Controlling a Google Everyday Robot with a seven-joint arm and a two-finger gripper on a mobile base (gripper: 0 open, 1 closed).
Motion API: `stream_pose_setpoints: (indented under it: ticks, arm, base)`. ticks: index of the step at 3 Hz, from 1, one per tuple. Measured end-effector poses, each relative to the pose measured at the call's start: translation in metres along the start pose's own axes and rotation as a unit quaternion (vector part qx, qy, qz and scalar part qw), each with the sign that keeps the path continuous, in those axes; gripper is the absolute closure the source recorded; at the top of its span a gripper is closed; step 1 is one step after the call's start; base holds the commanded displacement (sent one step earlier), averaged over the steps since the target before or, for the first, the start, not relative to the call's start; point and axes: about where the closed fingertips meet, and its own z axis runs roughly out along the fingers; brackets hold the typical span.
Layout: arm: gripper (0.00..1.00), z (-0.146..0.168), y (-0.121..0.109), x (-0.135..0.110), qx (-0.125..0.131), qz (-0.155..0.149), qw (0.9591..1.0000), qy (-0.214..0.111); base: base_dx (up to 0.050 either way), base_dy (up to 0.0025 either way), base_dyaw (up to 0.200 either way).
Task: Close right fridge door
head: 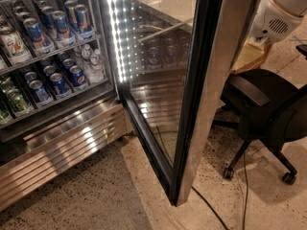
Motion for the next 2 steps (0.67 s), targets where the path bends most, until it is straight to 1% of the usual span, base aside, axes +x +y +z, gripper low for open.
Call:
stream_pose_setpoints:
  ticks: [1,2]
  arm:
    - [1.0,0.0,0.0,0.0,0.0,0.0,1.0,0.0]
    - [1.0,0.0,0.0,0.0,0.0,0.0,1.0,0.0]
  base:
    - [-0.029,-0.00242,0.162]
    - [-0.029,-0.00219,0.16]
